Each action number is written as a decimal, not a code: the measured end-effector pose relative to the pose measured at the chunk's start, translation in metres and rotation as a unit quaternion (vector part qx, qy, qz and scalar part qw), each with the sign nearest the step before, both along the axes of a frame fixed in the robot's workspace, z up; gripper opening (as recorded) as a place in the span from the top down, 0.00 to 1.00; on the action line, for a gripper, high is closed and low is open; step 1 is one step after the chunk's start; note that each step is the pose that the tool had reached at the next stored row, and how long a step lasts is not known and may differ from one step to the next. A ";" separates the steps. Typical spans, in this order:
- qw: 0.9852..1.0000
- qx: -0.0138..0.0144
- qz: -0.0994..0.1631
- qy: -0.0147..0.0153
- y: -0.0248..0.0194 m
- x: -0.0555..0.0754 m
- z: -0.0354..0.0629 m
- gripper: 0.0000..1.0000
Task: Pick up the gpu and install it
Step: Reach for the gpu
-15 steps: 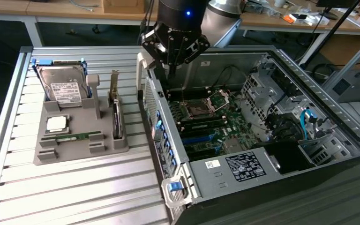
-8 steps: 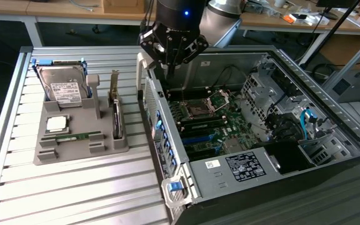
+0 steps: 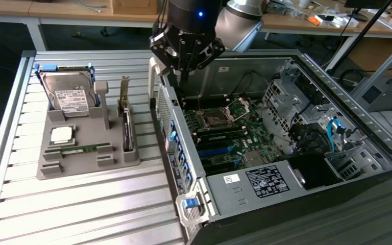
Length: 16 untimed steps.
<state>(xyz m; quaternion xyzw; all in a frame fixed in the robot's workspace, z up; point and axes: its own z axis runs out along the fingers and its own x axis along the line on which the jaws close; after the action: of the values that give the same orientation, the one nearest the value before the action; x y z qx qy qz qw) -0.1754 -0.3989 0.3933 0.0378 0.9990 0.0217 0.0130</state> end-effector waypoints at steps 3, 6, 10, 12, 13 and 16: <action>1.000 0.000 0.000 0.000 0.0000 -0.001 0.0000 0.89; 1.000 0.000 0.000 0.000 0.0000 -0.002 0.0000 0.89; 1.000 0.000 0.000 0.000 0.0000 -0.004 0.0000 0.89; 1.000 0.000 0.000 0.000 0.0000 -0.005 0.0000 0.89; 1.000 0.000 0.000 0.000 0.0000 -0.005 0.0000 0.89; 1.000 0.000 0.000 0.000 0.0000 -0.007 0.0000 0.89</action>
<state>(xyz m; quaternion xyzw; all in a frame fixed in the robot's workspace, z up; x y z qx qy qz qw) -0.1821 -0.3989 0.3933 0.0379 0.9990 0.0217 0.0130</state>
